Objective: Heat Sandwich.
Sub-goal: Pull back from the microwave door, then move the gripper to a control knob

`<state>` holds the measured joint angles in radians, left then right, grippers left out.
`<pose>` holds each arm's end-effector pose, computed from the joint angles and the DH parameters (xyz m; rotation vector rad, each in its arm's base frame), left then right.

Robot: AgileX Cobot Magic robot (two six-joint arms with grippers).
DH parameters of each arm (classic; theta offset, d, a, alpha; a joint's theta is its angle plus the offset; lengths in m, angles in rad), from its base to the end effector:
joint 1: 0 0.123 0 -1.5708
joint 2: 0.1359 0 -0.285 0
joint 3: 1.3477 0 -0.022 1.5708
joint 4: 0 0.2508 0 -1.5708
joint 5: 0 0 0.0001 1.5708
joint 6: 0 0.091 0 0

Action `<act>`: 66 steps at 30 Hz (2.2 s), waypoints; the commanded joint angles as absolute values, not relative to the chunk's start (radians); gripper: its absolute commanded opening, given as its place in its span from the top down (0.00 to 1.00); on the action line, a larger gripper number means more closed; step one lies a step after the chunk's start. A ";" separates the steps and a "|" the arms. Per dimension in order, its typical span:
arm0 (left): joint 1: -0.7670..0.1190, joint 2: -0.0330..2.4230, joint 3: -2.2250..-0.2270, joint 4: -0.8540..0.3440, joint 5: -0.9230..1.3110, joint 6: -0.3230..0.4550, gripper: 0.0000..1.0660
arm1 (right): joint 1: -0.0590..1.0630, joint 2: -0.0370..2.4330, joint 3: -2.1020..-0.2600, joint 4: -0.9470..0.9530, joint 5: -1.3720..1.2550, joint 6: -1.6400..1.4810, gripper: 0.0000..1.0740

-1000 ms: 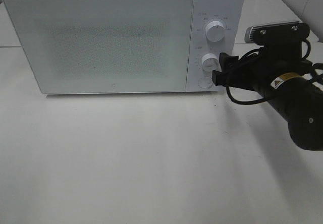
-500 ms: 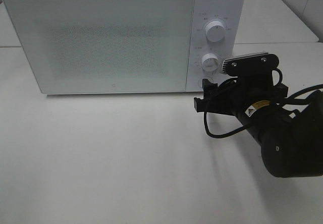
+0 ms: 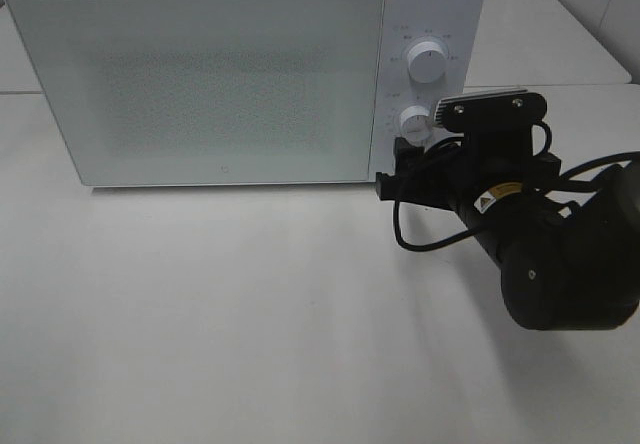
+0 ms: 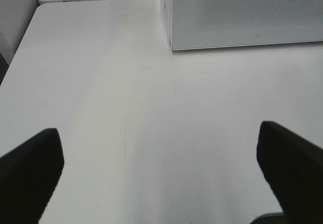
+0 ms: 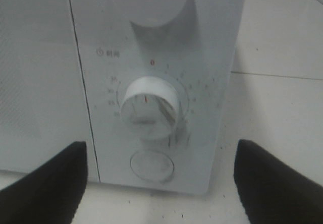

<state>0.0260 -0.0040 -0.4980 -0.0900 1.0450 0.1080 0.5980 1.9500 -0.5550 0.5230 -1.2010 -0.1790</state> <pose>-0.0046 -0.0072 0.2783 0.0863 2.0216 -0.0226 0.2771 0.1375 0.1218 -0.1332 1.7053 0.0453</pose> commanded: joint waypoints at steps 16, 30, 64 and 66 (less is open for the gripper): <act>0.028 -0.031 -0.496 -0.095 1.029 0.105 0.06 | 0.558 2.076 -0.744 0.541 -1.246 -0.184 0.29; 0.028 -0.031 -0.496 -0.095 1.029 0.105 0.06 | 0.559 2.086 -0.752 0.554 -1.244 -0.184 0.44; 0.028 -0.031 -0.496 -0.095 1.029 0.105 0.06 | 0.559 2.084 -0.752 0.558 -1.254 0.463 0.91; 0.028 -0.031 -0.496 -0.095 1.029 0.105 0.06 | 0.559 2.084 -0.752 0.558 -1.251 0.519 0.91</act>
